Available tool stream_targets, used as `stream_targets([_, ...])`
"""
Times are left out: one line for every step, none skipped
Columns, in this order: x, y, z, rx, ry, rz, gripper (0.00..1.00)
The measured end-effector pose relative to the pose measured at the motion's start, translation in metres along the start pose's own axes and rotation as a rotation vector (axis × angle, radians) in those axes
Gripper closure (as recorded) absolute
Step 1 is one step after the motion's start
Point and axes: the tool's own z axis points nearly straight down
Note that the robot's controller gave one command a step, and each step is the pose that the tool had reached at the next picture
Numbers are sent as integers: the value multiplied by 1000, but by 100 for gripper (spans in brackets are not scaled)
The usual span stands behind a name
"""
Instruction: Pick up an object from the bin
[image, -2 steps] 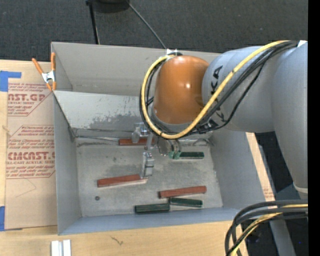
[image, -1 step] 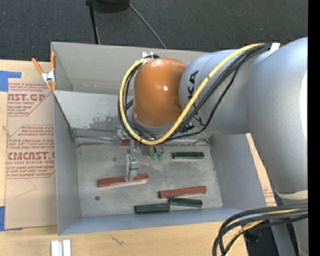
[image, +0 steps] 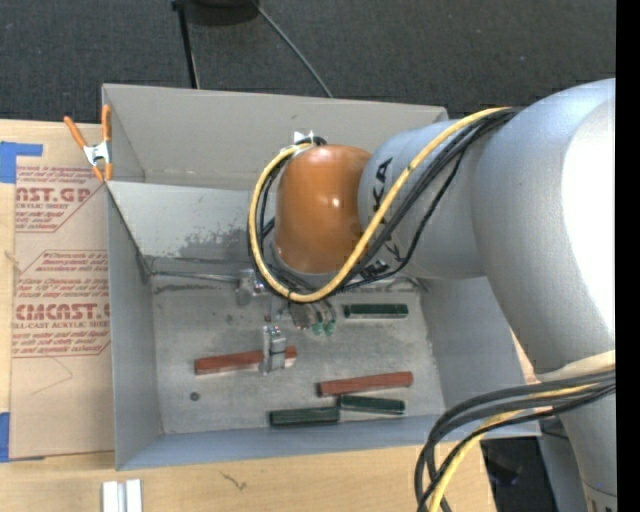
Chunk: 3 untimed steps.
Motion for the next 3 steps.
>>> stream_targets([14, 4, 37, -2, -4, 16, 0])
stream_targets([10, -10, 40, -1, -4, -17, 100])
stream_targets([10, -10, 40, -1, -4, -17, 100])
